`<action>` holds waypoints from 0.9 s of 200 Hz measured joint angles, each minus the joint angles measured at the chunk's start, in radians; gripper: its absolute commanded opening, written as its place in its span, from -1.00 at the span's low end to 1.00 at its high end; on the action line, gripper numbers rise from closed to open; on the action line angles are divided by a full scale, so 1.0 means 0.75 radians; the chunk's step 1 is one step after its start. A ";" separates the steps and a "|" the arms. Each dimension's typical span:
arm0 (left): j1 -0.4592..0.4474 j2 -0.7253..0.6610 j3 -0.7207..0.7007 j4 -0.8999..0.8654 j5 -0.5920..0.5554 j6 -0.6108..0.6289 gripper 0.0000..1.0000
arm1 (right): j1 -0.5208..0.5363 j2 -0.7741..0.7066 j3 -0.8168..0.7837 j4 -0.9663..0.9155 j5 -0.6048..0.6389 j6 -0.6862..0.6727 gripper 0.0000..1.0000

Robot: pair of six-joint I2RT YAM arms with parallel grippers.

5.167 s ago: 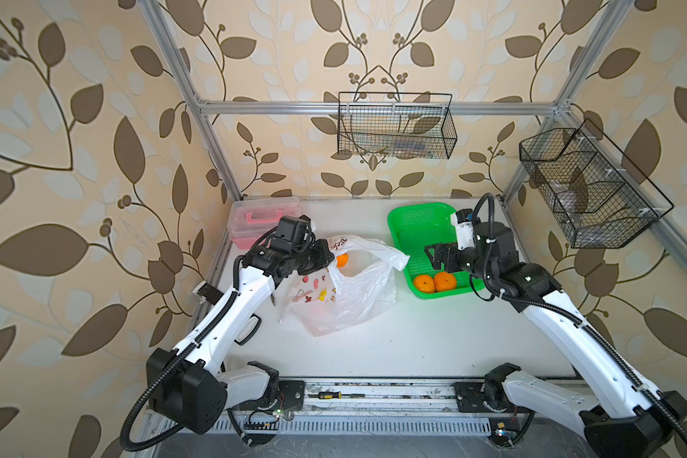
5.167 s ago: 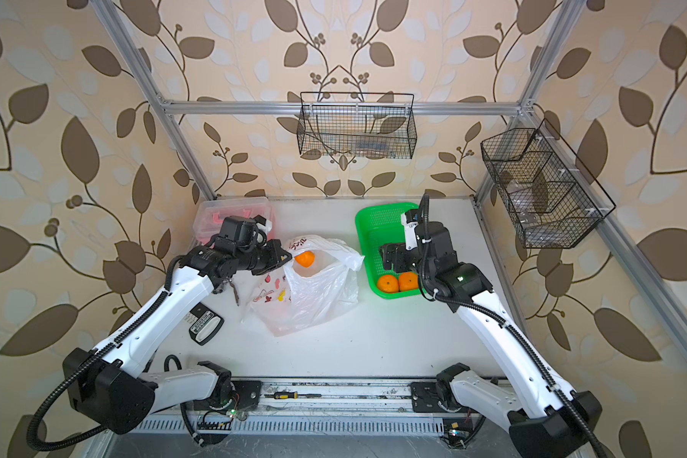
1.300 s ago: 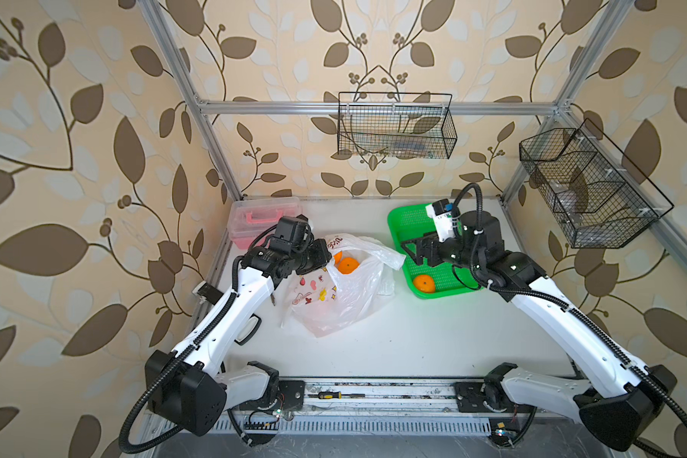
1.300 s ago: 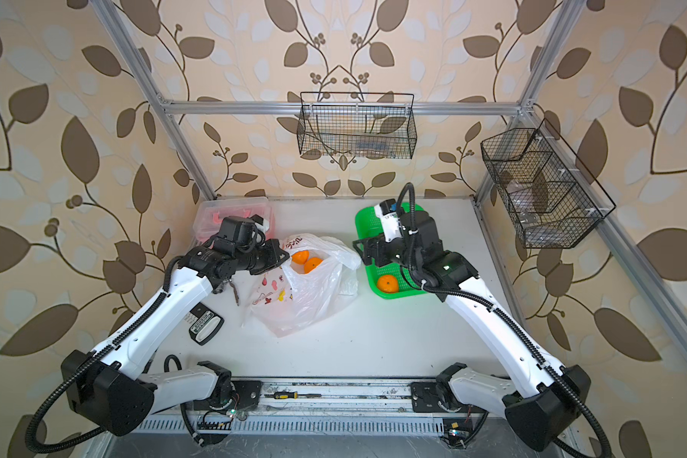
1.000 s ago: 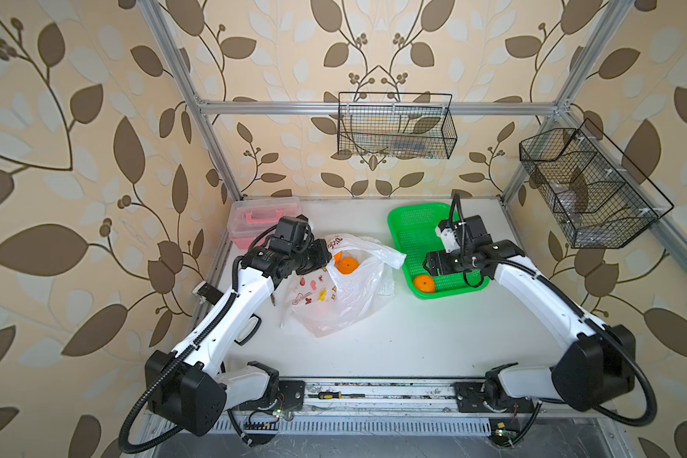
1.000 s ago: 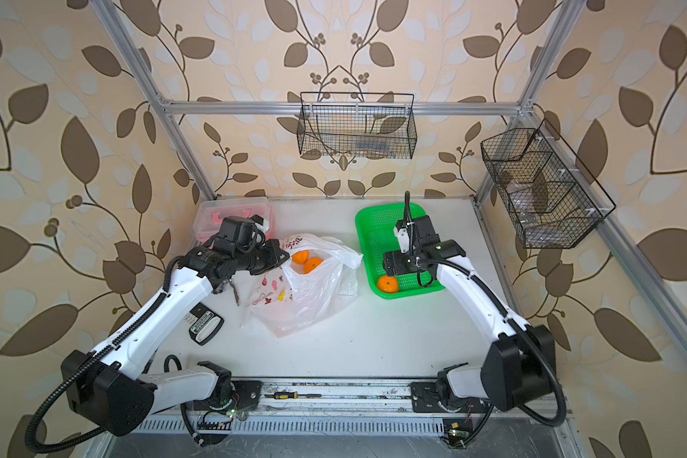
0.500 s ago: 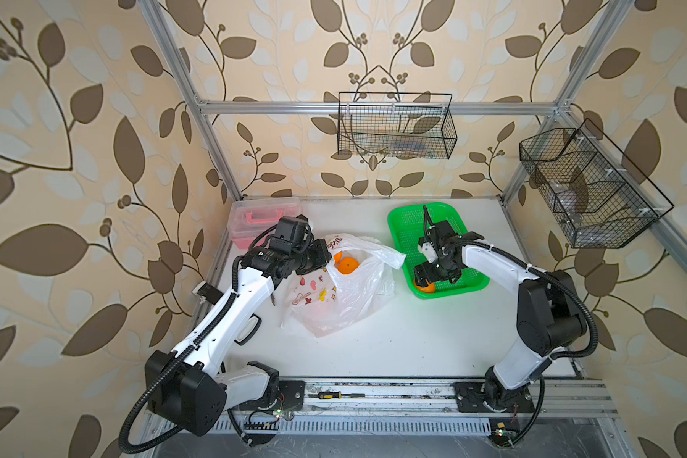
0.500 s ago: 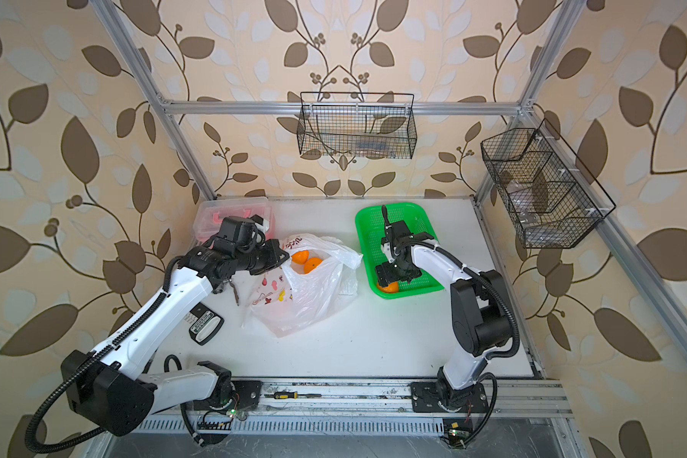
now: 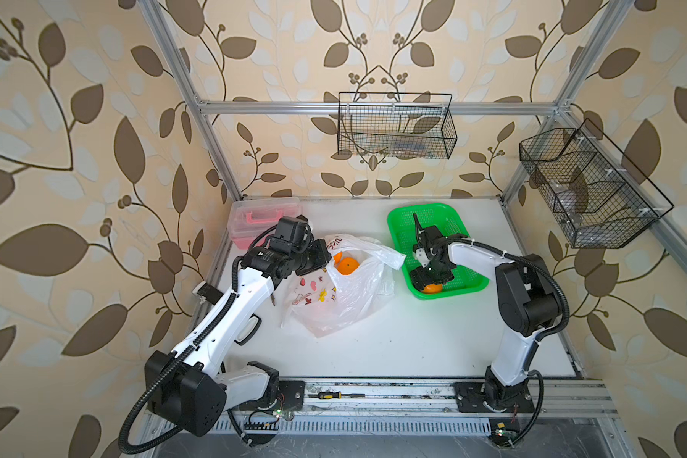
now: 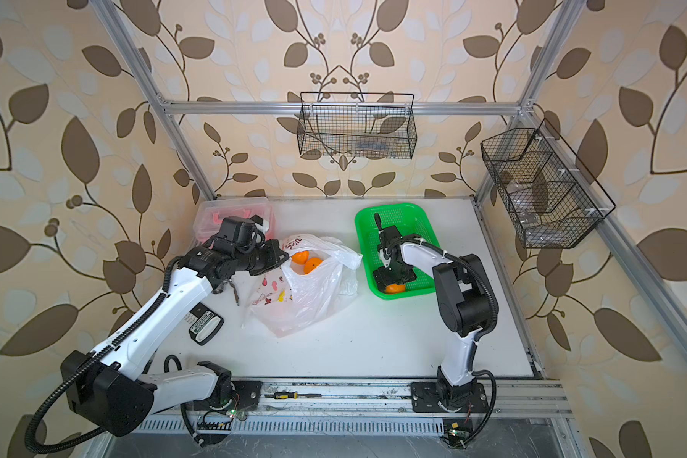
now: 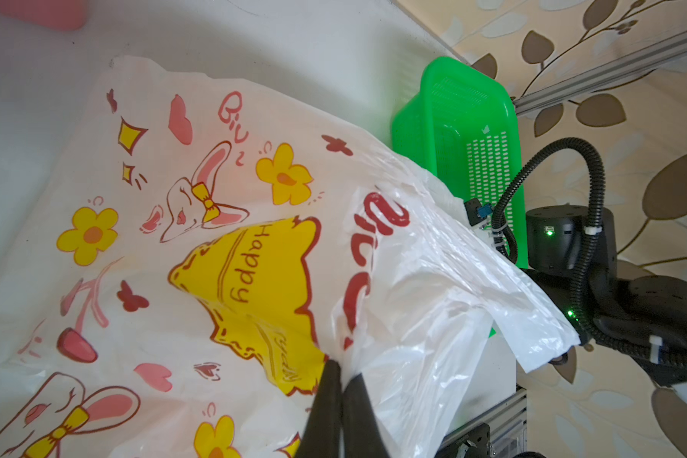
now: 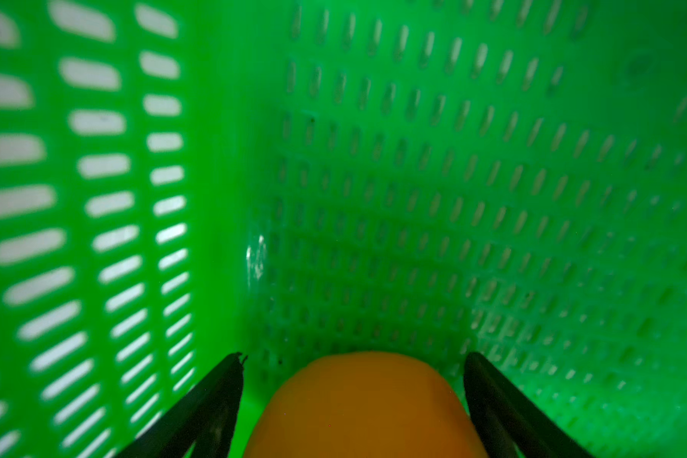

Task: Place the oranges into plastic bags & tie knots
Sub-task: Pick up the orange from the basket, then place the orange in the plastic bag.

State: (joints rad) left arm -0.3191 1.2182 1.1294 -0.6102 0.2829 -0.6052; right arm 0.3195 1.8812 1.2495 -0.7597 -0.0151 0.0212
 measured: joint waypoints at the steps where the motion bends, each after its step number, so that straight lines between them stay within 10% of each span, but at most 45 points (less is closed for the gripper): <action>1: 0.001 0.000 0.000 0.000 0.000 0.000 -1.00 | 0.000 0.000 0.000 0.001 0.001 0.002 0.60; 80: 0.001 0.000 0.000 -0.001 -0.003 0.001 -1.00 | -0.034 -0.137 -0.002 0.002 -0.025 0.006 0.26; 180: 0.001 0.001 0.000 0.002 0.004 0.000 -1.00 | 0.120 -0.903 -0.093 0.272 -0.286 0.218 0.24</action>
State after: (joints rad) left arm -0.3187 1.2186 1.1294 -0.6086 0.2859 -0.6052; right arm 0.4091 1.2037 1.1797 -0.5556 -0.2298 0.1844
